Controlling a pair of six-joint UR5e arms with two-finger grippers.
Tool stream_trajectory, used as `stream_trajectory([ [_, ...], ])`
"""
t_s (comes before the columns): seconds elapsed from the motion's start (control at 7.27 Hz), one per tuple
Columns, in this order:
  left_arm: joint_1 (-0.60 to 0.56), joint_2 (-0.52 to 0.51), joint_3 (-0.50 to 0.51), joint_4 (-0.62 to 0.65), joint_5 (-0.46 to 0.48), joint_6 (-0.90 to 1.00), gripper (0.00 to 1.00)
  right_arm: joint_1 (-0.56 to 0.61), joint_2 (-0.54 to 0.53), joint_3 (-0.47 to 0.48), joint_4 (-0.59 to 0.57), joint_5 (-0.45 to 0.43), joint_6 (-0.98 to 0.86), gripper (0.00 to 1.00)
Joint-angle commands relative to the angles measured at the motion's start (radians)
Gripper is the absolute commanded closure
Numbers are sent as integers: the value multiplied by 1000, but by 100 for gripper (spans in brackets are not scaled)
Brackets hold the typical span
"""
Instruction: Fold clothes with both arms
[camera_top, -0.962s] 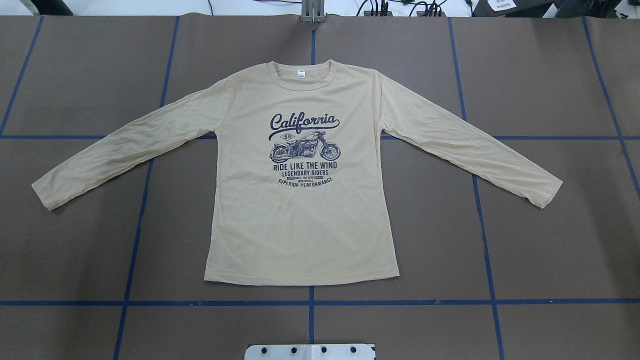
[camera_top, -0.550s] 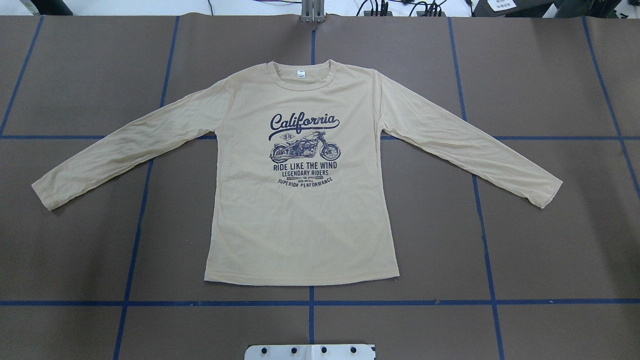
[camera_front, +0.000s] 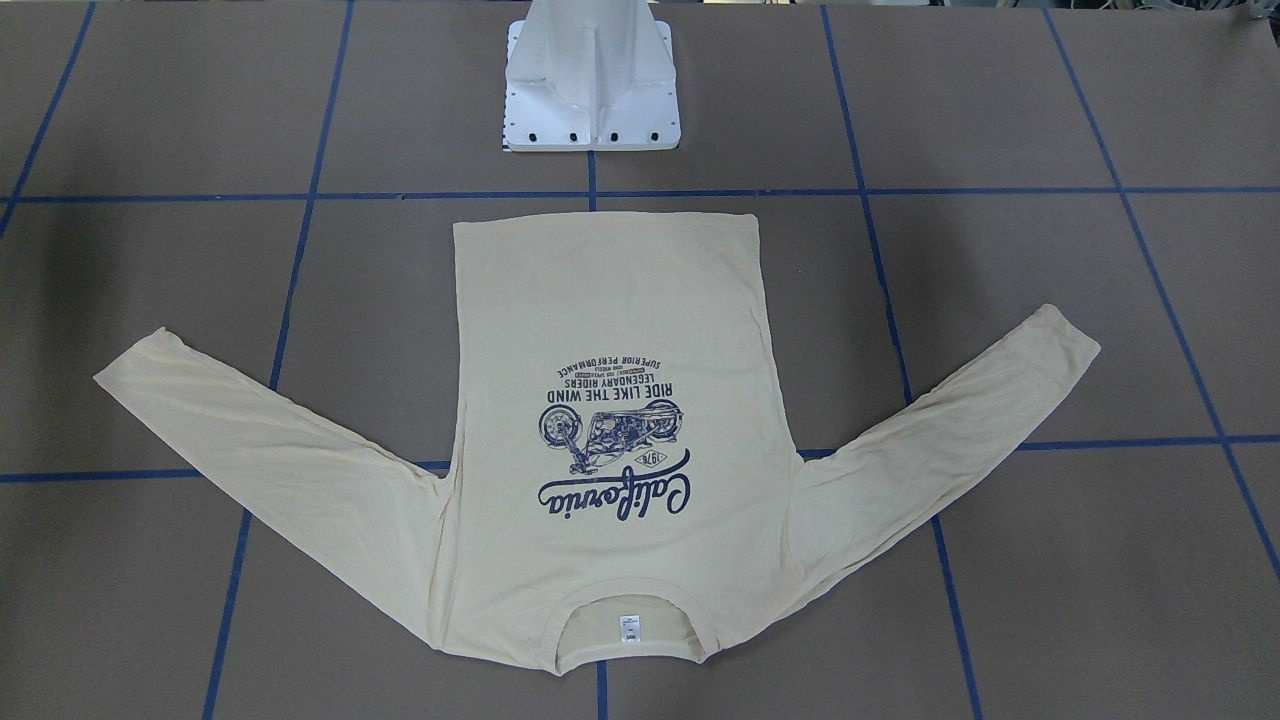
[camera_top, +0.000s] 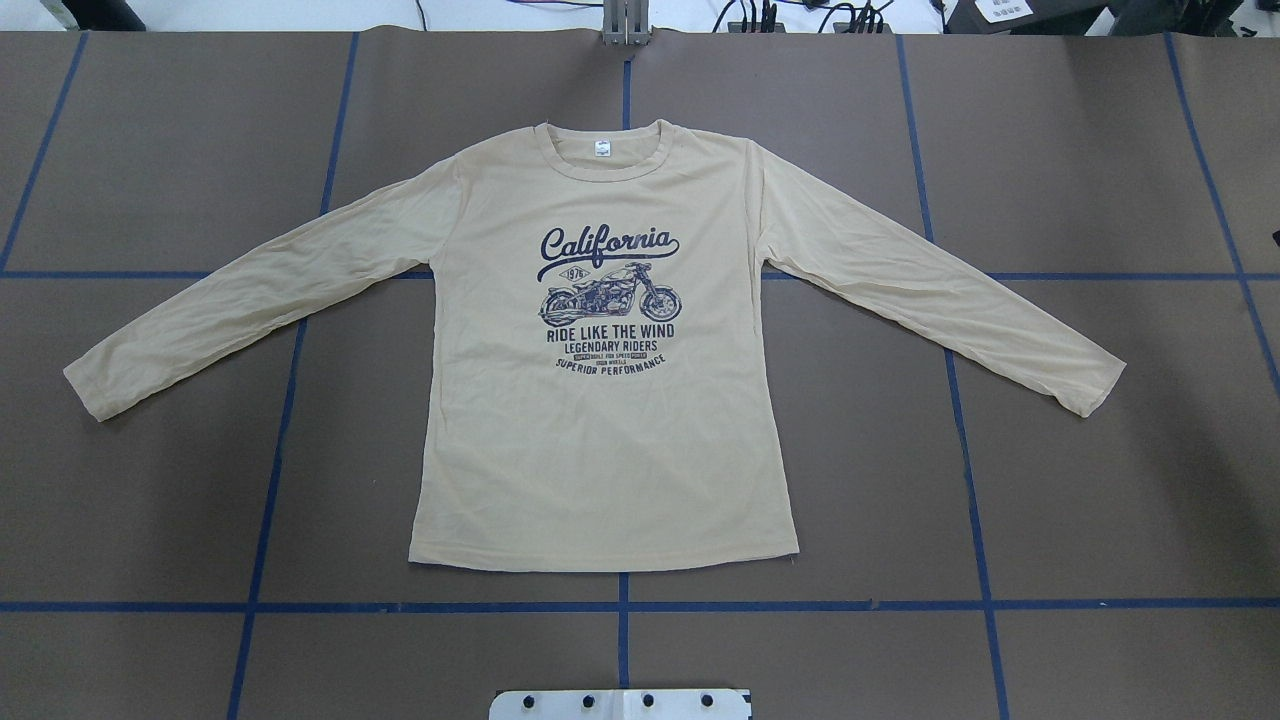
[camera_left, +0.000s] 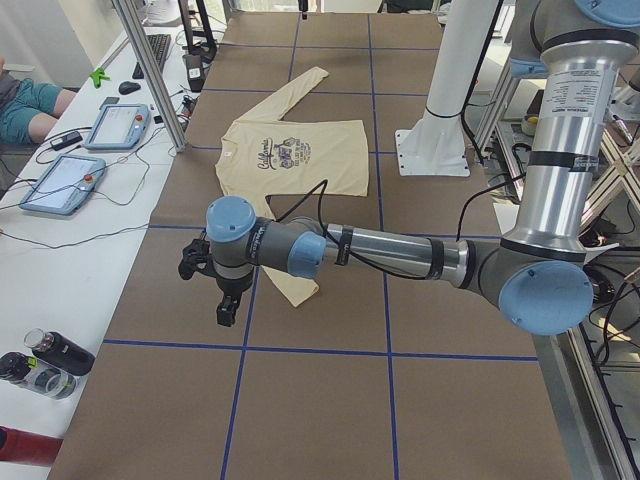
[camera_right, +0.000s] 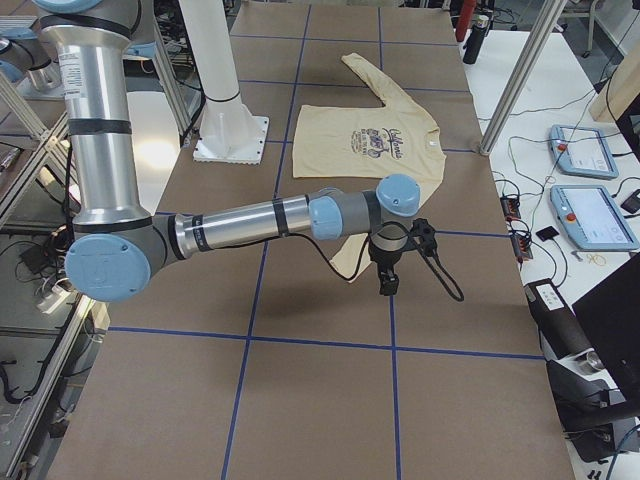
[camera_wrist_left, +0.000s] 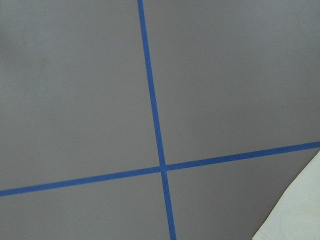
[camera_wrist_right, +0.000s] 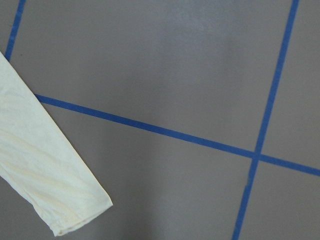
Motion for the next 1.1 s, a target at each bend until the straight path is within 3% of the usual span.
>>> stream_trajectory([
  [0.0, 9, 9, 52, -124, -4, -19, 0, -82, 37, -98, 194, 1, 82, 0],
  [0.27, 9, 8, 35, -128, -6, -20, 0, -160, 15, -133, 388, 1, 362, 0],
  [0.55, 9, 8, 17, -128, -6, -20, 0, -237, -8, -144, 523, -13, 509, 0],
  [0.96, 9, 9, 6, -128, -24, -20, 0, -315, -30, -143, 548, -36, 521, 0],
])
